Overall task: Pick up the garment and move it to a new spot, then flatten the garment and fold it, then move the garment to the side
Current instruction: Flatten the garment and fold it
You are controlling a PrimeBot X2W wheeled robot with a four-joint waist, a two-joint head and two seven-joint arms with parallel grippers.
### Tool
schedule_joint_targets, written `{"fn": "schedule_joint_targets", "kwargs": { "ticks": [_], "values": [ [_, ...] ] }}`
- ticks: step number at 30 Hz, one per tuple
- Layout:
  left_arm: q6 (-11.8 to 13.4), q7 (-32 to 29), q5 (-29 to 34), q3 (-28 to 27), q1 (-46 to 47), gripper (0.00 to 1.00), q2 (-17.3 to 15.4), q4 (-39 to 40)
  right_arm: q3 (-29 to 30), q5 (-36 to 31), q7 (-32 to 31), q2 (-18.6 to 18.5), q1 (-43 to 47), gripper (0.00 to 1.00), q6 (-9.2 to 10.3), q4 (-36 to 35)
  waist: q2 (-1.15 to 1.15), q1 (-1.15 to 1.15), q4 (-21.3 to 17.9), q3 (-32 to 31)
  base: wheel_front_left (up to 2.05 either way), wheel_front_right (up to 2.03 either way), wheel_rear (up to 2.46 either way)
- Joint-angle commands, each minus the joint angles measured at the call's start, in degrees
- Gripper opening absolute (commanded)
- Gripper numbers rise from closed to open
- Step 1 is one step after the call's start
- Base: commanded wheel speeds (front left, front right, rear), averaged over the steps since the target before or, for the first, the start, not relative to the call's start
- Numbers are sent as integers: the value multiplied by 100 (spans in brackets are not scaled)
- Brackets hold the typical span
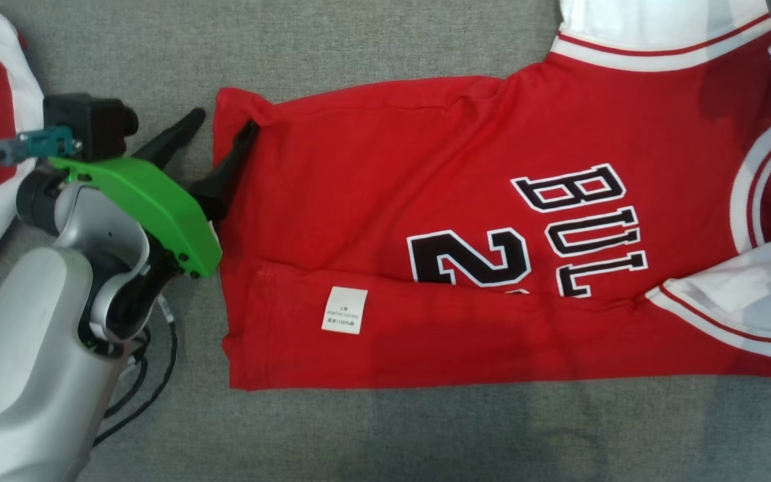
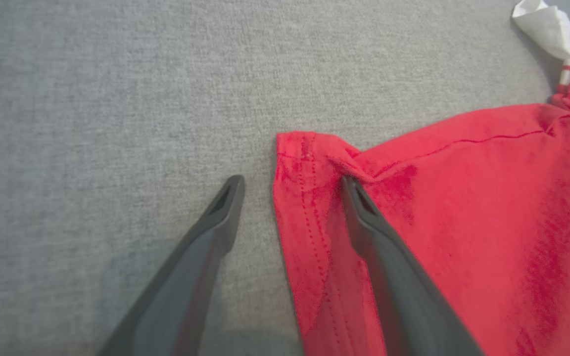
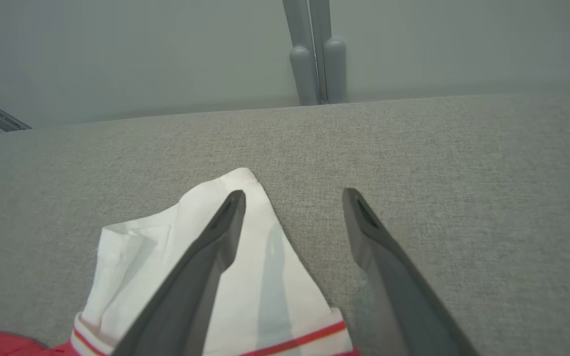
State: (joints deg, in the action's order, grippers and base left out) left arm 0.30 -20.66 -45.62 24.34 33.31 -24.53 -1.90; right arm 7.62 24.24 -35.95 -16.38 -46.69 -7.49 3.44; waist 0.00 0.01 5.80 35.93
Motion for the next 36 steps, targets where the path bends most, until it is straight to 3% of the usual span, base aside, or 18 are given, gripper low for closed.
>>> {"fn": "schedule_joint_targets", "kwargs": {
  "ticks": [1, 9, 17, 18, 19, 20, 22, 23, 27, 31, 33, 34, 35, 36],
  "values": [
    [-90, -65, 94, 107, 230, 100, 92, -265, -100, -151, 70, 13, -250, 100, -1, 245, 0, -1, 293, 383, 0, 0, 0],
    [-461, -209, 119, 534, 816, 100, 388, -1435, -589, -550, 204, 0, -1172, 100, -1, 1535, 0, -1, 580, 375, 0, 0, 0],
    [-719, -740, -414, 886, 920, 100, 425, -1612, -853, -655, -121, -174, -1435, 100, 0, 2152, 0, -1, 674, 369, 0, 0, 0],
    [-734, -778, -453, 913, 948, 100, 431, -1594, -888, -624, -125, -192, -1457, 38, 0, 2176, 0, -1, 680, 374, 0, 0, 0],
    [-740, -831, -491, 964, 983, 79, 414, -1576, -958, -564, -145, -207, -1478, 0, -1, 2187, 0, -1, 683, 381, 0, 0, 0],
    [-744, -821, -531, 988, 996, 55, 408, -1570, -1025, -491, -154, -221, -1492, 0, -1, 2178, 0, -1, 679, 387, 0, 0, 0],
    [-755, -815, -585, 1029, 1022, 33, 388, -1579, -1059, -397, -119, -294, -1510, 0, -1, 2162, 0, -1, 657, 386, 0, 0, 0],
    [-760, -814, -612, 1053, 1031, 27, 376, -1586, -1084, -345, -134, -341, -1510, 0, 0, 2156, 0, -1, 646, 380, 0, 0, 0],
    [-773, -763, -766, 1088, 1023, 33, 370, -1630, -1066, -171, -68, -440, -1538, 0, 1, 2092, 0, -1, 565, 336, 0, 0, 0],
    [-790, -942, -1149, 1232, 993, 30, 445, -1426, -1031, -88, -16, -482, -1557, 0, 1, 2048, 0, -1, 448, 291, 0, 0, 0],
    [-791, -958, -1278, 1294, 1010, 22, 411, -1339, -1051, -63, 1, -485, -1529, 0, 1, 2026, 0, -1, 407, 274, 0, 0, 0],
    [-791, -914, -1290, 1305, 1025, 6, 384, -1318, -1065, -54, 27, -477, -1507, 0, 1, 2016, 0, -1, 389, 261, 0, 0, 0],
    [-791, -831, -1291, 1289, 1041, 0, 358, -1326, -1085, -34, 50, -464, -1482, 0, 1, 2004, 0, -1, 371, 245, 0, 0, 0],
    [-791, -831, -1291, 1289, 1041, 0, 358, -1326, -1085, -34, 50, -464, -1482, 0, 1, 2004, 0, -1, 371, 245, 0, 0, 0]
  ]
}}
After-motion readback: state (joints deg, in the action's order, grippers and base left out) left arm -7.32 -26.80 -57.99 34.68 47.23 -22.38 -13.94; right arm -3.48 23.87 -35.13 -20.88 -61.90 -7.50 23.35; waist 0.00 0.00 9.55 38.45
